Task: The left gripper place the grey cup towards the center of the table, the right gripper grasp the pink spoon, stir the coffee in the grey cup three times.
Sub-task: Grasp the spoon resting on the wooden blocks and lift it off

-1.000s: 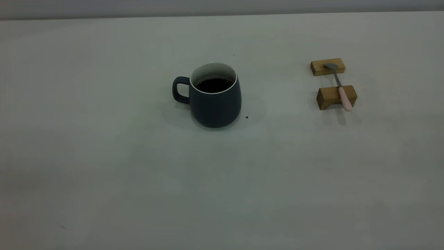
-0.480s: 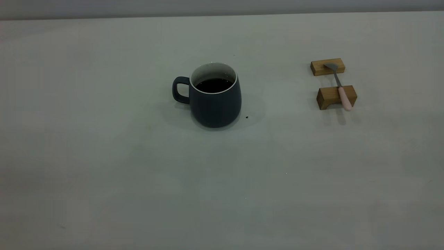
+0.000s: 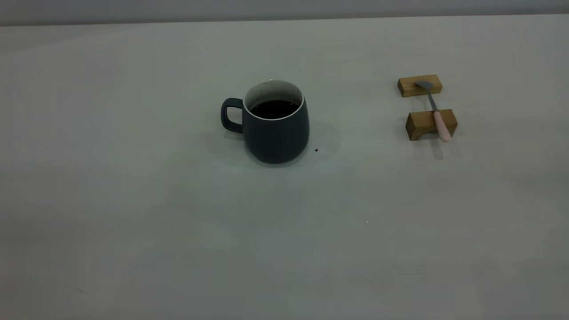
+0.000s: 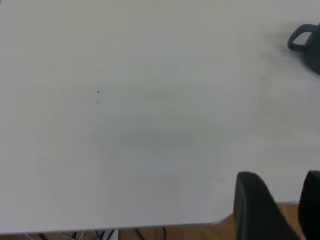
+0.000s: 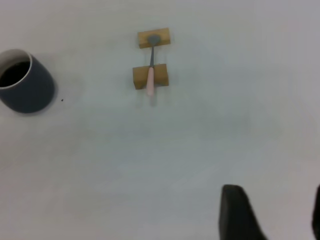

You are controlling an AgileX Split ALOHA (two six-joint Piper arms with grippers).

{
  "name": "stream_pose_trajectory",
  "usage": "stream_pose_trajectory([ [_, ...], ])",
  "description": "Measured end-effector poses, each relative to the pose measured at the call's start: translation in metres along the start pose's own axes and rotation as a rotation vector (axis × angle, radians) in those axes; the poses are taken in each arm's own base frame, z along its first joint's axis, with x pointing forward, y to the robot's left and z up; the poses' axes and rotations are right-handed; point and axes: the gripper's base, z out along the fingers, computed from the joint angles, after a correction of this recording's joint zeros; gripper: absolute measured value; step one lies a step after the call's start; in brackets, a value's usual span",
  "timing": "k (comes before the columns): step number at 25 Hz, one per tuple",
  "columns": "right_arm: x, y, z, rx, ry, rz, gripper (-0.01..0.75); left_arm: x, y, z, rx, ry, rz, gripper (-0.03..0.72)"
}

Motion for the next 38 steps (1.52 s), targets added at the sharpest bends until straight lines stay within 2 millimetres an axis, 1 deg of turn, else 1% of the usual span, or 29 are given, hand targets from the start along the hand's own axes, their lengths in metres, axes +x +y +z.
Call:
stream_pose_trajectory([
  [2, -0.02, -0.001, 0.019, 0.006, 0.048, 0.013, 0.495, 0.0, 0.0, 0.0, 0.0, 0.001, 0.0, 0.287],
  [5, -0.042, -0.004, 0.06, 0.01, 0.137, 0.02, 0.581, 0.0, 0.0, 0.0, 0.0, 0.001, 0.0, 0.287],
  [8, -0.056, -0.006, 0.108, -0.014, 0.222, 0.012, 0.617, 0.0, 0.0, 0.0, 0.0, 0.001, 0.0, 0.287],
  [10, -0.062, -0.006, 0.138, -0.042, 0.274, 0.008, 0.623, 0.0, 0.0, 0.0, 0.0, 0.001, 0.0, 0.287],
  [13, -0.068, -0.002, 0.186, -0.089, 0.359, -0.018, 0.624, 0.0, 0.0, 0.0, 0.0, 0.001, 0.0, 0.287],
  [17, -0.069, 0.012, 0.249, -0.129, 0.444, -0.075, 0.624, 0.0, 0.0, 0.0, 0.0, 0.001, 0.0, 0.287],
  [21, -0.061, 0.026, 0.311, -0.149, 0.537, -0.112, 0.625, 0.0, 0.0, 0.0, 0.0, 0.001, 0.0, 0.287],
  [22, -0.056, 0.028, 0.324, -0.153, 0.563, -0.121, 0.625, 0.0, 0.0, 0.0, 0.0, 0.001, 0.0, 0.287],
  [24, -0.053, 0.032, 0.347, -0.159, 0.587, -0.135, 0.625, 0.0, 0.0, 0.0, 0.0, 0.001, 0.0, 0.287],
  [28, -0.043, 0.033, 0.383, -0.159, 0.626, -0.149, 0.625, 0.0, 0.0, 0.0, 0.0, 0.001, 0.0, 0.287],
  [30, -0.04, 0.033, 0.394, -0.158, 0.636, -0.155, 0.625, 0.0, 0.0, 0.0, 0.0, 0.001, 0.0, 0.287],
  [34, -0.035, 0.033, 0.41, -0.157, 0.65, -0.163, 0.625, 0.0, 0.0, 0.0, 0.0, 0.001, 0.0, 0.287],
  [38, -0.029, 0.036, 0.42, -0.164, 0.664, -0.178, 0.625, 0.0, 0.0, 0.0, 0.0, 0.001, 0.0, 0.287],
])
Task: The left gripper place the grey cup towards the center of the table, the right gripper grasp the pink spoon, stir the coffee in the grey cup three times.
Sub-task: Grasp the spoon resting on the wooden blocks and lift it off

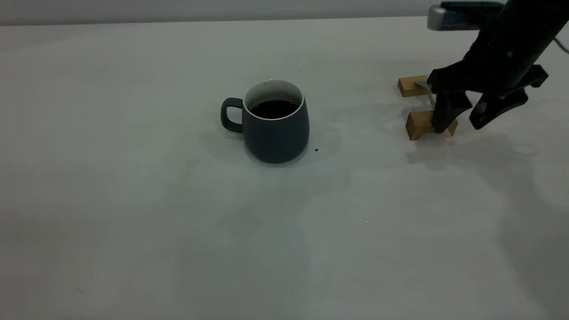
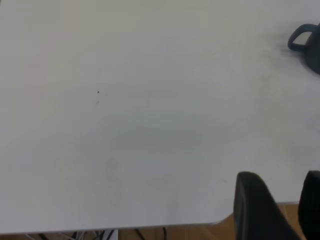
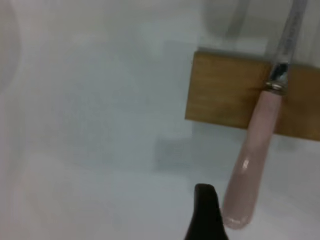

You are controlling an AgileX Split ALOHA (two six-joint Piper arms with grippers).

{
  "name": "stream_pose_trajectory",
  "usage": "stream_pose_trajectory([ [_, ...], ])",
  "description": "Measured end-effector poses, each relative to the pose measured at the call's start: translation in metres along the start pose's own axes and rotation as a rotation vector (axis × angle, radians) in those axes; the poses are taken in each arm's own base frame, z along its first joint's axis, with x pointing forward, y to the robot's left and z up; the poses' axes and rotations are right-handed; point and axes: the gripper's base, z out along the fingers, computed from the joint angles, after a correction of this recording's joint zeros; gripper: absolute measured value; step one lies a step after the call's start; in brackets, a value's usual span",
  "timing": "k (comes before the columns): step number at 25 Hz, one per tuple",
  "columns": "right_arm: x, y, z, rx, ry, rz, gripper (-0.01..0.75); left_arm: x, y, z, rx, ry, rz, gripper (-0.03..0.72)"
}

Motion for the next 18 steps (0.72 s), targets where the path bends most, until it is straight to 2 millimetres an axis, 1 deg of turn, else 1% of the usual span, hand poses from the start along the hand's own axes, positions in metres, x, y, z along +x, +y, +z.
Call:
stream_pose_trajectory([
  [2, -0.001, 0.003, 0.006, -0.002, 0.006, -0.012, 0.625, 0.0, 0.0, 0.0, 0.0, 0.0, 0.0, 0.287],
  [6, -0.002, 0.003, 0.014, -0.001, 0.016, -0.022, 0.611, 0.0, 0.0, 0.0, 0.0, 0.0, 0.0, 0.287],
  [8, 0.0, 0.002, 0.018, 0.0, 0.027, -0.026, 0.585, 0.0, 0.0, 0.0, 0.0, 0.0, 0.0, 0.287],
  [11, 0.001, 0.002, 0.02, 0.001, 0.031, -0.03, 0.519, 0.0, 0.0, 0.0, 0.0, 0.0, 0.0, 0.287],
  [13, 0.001, 0.002, 0.021, 0.003, 0.03, -0.033, 0.446, 0.0, 0.0, 0.0, 0.0, 0.0, 0.0, 0.287],
  [15, -0.001, 0.001, 0.02, 0.006, 0.024, -0.036, 0.355, 0.0, 0.0, 0.0, 0.0, 0.0, 0.0, 0.287],
  [18, -0.003, 0.001, 0.019, 0.01, 0.019, -0.05, 0.18, 0.0, 0.0, 0.0, 0.0, 0.0, 0.0, 0.287],
])
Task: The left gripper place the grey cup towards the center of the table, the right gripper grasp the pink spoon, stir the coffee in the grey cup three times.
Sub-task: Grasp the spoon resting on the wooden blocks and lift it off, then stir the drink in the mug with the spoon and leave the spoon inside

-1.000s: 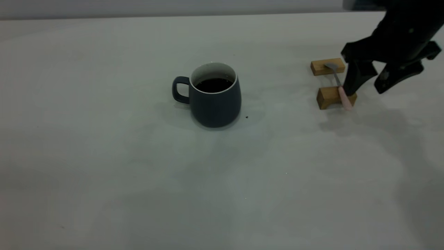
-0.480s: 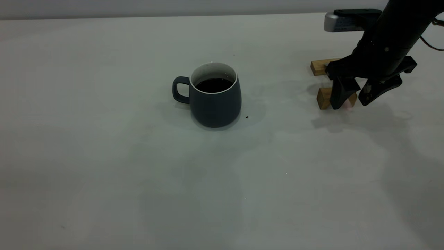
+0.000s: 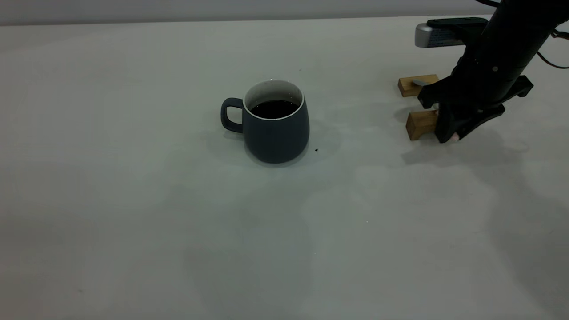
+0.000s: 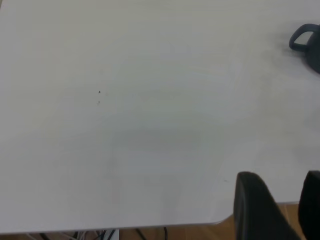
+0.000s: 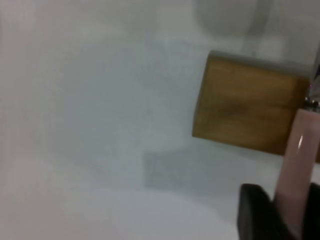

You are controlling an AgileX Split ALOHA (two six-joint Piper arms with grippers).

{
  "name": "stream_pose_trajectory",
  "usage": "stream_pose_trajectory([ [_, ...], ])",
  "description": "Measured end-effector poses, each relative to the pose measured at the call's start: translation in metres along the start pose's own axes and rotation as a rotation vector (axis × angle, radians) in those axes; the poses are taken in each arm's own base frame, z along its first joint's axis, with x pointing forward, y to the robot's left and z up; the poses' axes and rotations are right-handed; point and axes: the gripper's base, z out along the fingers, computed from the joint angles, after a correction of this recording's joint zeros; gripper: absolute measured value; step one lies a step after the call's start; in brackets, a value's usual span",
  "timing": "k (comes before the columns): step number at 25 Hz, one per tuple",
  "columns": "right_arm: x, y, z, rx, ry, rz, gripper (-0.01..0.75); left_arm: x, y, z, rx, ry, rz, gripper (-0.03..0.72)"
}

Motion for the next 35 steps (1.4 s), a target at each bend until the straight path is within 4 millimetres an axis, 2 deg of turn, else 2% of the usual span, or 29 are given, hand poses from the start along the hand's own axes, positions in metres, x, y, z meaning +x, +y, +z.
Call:
stream_pose_trajectory([
  [1, -0.002, 0.0, -0.003, -0.002, -0.002, -0.004, 0.14, 0.0, 0.0, 0.0, 0.0, 0.0, 0.0, 0.287],
  [3, -0.006, 0.002, -0.013, -0.01, -0.003, -0.01, 0.14, 0.0, 0.0, 0.0, 0.0, 0.0, 0.0, 0.287],
  [8, -0.025, 0.016, -0.067, -0.108, -0.024, 0.088, 0.142, 0.0, 0.0, 0.0, 0.0, 0.0, 0.0, 0.287],
  [12, -0.032, 0.043, -0.11, -0.367, 0.036, 0.27, 0.142, 0.0, 0.0, 0.0, 0.0, 0.0, 0.0, 0.287],
  [16, -0.037, 0.075, -0.129, -0.685, 0.126, 0.484, 0.142, 0.0, 0.0, 0.0, 0.0, 0.0, 0.0, 0.287],
  [20, -0.048, 0.094, -0.139, -0.872, 0.177, 0.759, 0.142, 0.0, 0.0, 0.0, 0.0, 0.0, 0.0, 0.287],
  [27, -0.052, 0.133, -0.143, -0.963, 0.387, 1.122, 0.142, 0.0, 0.0, 0.0, 0.0, 0.0, 0.0, 0.287],
  [31, -0.054, 0.152, -0.132, -0.994, 0.474, 1.262, 0.142, 0.0, 0.0, 0.0, 0.0, 0.0, 0.0, 0.287],
  [35, -0.056, 0.152, -0.107, -1.005, 0.498, 1.368, 0.142, 0.0, 0.0, 0.0, 0.0, 0.0, 0.0, 0.287],
])
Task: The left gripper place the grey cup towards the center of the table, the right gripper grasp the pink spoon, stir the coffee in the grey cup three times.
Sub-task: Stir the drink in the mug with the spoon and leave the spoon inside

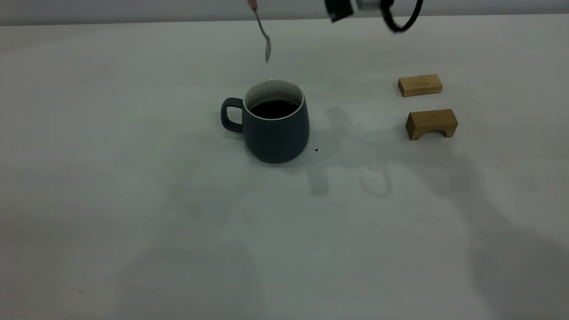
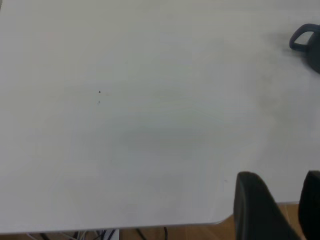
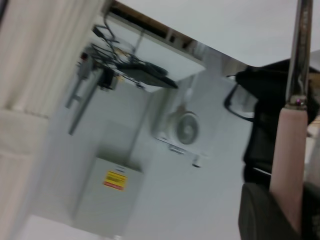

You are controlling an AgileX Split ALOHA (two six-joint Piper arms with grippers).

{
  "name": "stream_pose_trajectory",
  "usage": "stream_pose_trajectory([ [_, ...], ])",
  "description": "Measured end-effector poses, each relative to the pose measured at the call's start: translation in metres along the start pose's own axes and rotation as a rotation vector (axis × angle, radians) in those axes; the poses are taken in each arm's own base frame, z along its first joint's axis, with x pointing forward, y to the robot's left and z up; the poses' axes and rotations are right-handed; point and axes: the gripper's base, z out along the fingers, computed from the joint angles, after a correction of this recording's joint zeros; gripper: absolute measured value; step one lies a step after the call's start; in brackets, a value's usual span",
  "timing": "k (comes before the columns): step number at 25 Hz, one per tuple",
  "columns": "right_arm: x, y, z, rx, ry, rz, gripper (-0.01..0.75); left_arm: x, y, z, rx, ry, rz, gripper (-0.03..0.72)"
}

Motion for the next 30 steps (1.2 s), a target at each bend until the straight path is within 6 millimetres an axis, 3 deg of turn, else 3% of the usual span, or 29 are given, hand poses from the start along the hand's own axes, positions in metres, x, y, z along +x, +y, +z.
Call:
stream_pose_trajectory([
  [7, -0.043, -0.015, 0.017, -0.048, -0.012, 0.173, 0.142, 0.0, 0.0, 0.0, 0.0, 0.0, 0.0, 0.287],
  [16, -0.081, -0.036, 0.034, -0.07, -0.024, 0.32, 0.142, 0.0, 0.0, 0.0, 0.0, 0.0, 0.0, 0.287],
  [20, -0.088, -0.041, 0.037, -0.062, -0.028, 0.323, 0.142, 0.0, 0.0, 0.0, 0.0, 0.0, 0.0, 0.287],
  [24, -0.087, -0.031, 0.036, -0.084, -0.028, 0.227, 0.142, 0.0, 0.0, 0.0, 0.0, 0.0, 0.0, 0.287],
  [30, -0.098, -0.029, 0.022, -0.088, -0.055, 0.292, 0.142, 0.0, 0.0, 0.0, 0.0, 0.0, 0.0, 0.287],
])
